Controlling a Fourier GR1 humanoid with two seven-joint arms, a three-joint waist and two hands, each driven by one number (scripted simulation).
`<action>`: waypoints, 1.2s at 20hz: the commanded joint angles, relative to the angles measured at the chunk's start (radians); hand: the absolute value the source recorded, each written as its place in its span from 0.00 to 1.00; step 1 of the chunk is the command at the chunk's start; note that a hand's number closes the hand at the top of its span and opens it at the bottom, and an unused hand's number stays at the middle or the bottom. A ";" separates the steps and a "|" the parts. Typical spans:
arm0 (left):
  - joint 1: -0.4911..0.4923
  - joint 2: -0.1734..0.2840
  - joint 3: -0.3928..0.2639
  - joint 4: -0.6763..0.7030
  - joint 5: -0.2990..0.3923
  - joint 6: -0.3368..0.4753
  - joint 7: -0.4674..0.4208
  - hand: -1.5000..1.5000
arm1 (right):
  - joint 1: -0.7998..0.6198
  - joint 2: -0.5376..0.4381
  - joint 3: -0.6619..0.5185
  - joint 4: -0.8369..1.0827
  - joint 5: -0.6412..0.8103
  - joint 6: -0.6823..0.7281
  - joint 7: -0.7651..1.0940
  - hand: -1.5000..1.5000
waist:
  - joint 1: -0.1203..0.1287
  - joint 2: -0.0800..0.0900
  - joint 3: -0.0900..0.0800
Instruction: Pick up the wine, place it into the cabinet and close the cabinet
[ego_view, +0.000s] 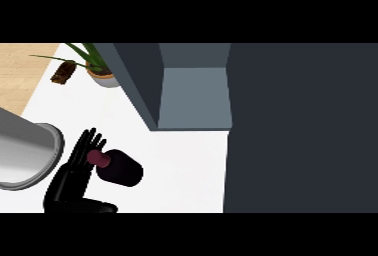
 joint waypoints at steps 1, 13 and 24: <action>-0.019 -0.006 0.002 0.028 0.000 -0.003 -0.008 0.00 | 0.054 0.009 -0.015 -0.179 -0.099 -0.010 0.069 0.00 | 0.000 0.000 0.000; -0.096 0.009 0.024 0.251 -0.036 -0.047 -0.132 0.00 | 0.095 0.026 -0.008 -0.202 -0.083 0.019 0.054 0.00 | -0.005 0.000 0.000; -0.154 -0.055 -0.003 0.400 -0.098 -0.009 -0.251 0.00 | 0.108 0.034 -0.001 -0.168 -0.054 0.037 0.011 0.00 | -0.003 0.000 0.000</action>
